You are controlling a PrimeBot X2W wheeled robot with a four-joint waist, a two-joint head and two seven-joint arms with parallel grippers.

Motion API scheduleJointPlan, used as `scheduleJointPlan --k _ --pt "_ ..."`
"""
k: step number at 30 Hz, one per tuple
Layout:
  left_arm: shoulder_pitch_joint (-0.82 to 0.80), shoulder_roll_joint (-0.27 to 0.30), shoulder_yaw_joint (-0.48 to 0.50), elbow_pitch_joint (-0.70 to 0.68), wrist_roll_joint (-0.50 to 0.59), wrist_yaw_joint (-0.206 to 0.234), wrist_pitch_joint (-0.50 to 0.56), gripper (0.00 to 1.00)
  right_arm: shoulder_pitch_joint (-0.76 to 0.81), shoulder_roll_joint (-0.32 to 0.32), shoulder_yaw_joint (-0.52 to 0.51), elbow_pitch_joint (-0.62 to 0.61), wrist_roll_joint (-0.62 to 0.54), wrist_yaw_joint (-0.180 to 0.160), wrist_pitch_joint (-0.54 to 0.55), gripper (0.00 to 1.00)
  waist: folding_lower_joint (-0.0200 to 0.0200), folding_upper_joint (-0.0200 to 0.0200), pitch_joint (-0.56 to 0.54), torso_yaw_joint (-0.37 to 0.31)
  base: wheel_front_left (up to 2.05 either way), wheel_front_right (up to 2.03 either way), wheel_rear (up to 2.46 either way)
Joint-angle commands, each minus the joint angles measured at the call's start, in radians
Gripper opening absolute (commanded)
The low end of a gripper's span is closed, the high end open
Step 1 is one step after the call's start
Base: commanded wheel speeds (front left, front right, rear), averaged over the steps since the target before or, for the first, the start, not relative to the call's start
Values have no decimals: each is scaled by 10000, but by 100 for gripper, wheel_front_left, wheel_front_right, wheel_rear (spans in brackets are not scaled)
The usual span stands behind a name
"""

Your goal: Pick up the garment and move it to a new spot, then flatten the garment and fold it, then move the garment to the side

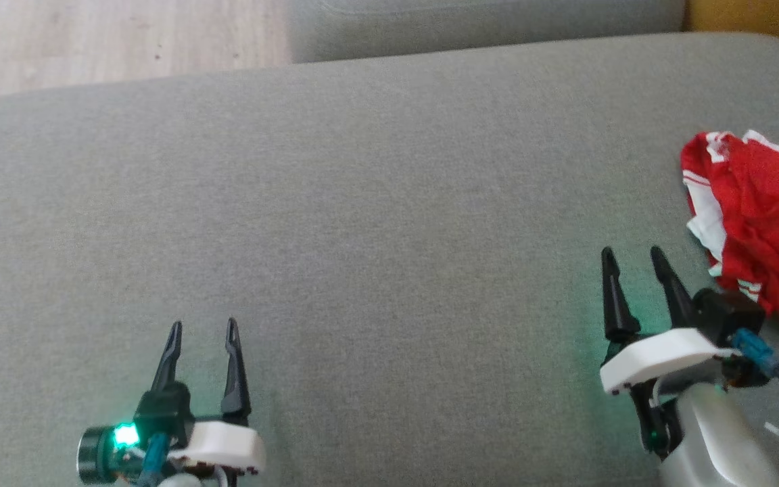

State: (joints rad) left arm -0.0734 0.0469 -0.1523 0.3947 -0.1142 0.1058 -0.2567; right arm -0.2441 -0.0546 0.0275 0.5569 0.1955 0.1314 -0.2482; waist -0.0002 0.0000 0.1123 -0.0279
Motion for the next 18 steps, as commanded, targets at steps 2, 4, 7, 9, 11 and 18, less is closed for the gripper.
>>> scheduleJointPlan --k 2,4,7,9,11,18 --pt "-29 33 452 -332 64 65 -51 100 -24 41 356 -320 116 -7 -135 100 2 0 -248 223 0 0 0" --pt "80 33 504 -347 88 52 -51 100 43 41 432 -337 199 -7 -135 100 2 0 -341 269 0 0 0" --pt "206 33 572 -394 -7 5 -51 100 120 42 580 -369 298 -7 -135 100 2 0 -459 289 0 0 0" --pt "296 33 639 -396 -158 -41 -51 100 178 42 674 -373 364 -7 -135 100 2 0 -557 275 0 0 0" --pt "382 33 689 -406 -219 -90 -51 100 238 42 866 -305 423 -7 -135 100 2 0 -665 232 0 0 0" --pt "604 33 919 -452 -649 -364 -51 100 296 42 1195 -219 569 -7 -135 100 2 0 -954 54 0 0 0"
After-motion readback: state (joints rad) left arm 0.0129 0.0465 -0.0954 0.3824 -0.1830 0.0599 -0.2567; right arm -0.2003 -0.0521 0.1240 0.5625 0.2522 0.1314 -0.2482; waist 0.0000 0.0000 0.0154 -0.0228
